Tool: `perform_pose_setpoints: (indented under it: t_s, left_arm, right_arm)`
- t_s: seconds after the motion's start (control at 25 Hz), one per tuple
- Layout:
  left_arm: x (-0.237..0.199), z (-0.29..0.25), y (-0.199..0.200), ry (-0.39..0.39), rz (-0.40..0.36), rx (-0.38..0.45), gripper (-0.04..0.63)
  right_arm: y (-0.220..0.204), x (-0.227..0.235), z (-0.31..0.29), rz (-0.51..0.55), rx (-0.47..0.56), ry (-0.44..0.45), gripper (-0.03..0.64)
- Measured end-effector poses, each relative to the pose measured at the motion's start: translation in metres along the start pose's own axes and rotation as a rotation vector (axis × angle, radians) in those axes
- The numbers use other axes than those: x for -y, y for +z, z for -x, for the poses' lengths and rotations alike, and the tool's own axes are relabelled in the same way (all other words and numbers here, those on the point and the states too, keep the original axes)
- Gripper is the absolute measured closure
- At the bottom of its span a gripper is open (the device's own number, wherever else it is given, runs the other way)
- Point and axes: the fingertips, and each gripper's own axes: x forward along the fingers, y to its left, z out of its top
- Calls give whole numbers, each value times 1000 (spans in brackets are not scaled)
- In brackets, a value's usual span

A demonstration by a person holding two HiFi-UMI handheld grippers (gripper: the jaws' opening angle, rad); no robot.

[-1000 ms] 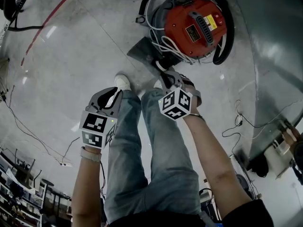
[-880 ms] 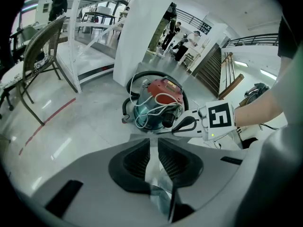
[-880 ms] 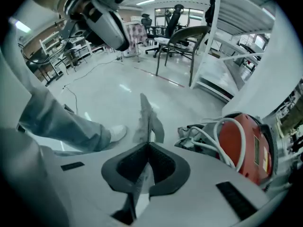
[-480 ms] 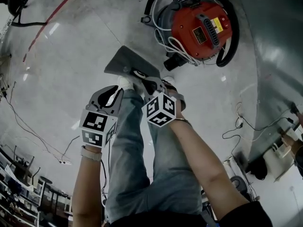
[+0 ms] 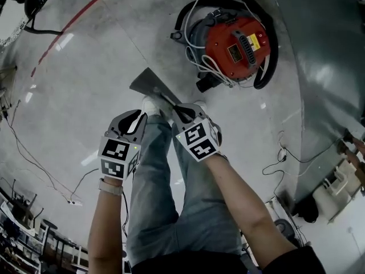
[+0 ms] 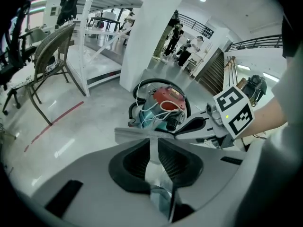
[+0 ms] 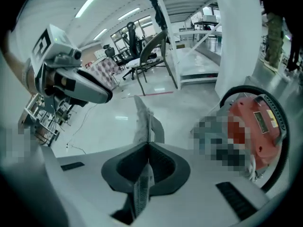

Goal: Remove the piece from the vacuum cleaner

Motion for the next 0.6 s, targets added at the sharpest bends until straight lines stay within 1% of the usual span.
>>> perform_pose_setpoints:
  t_s: [0.2, 0.36, 0.4, 0.6]
  left_arm:
    - [8, 29, 20, 0, 3, 33, 537]
    - [22, 64, 51, -36, 53, 92, 543]
    - [26, 73, 59, -42, 55, 107, 551]
    - [44, 119, 100, -46, -27, 183, 569]
  right_arm:
    - [22, 0, 48, -97, 46, -28, 579]
    - [39, 2, 92, -136, 86, -72, 580]
    - [45, 1, 104, -149, 102, -79, 578]
    - [81, -3, 169, -236, 210, -117, 580]
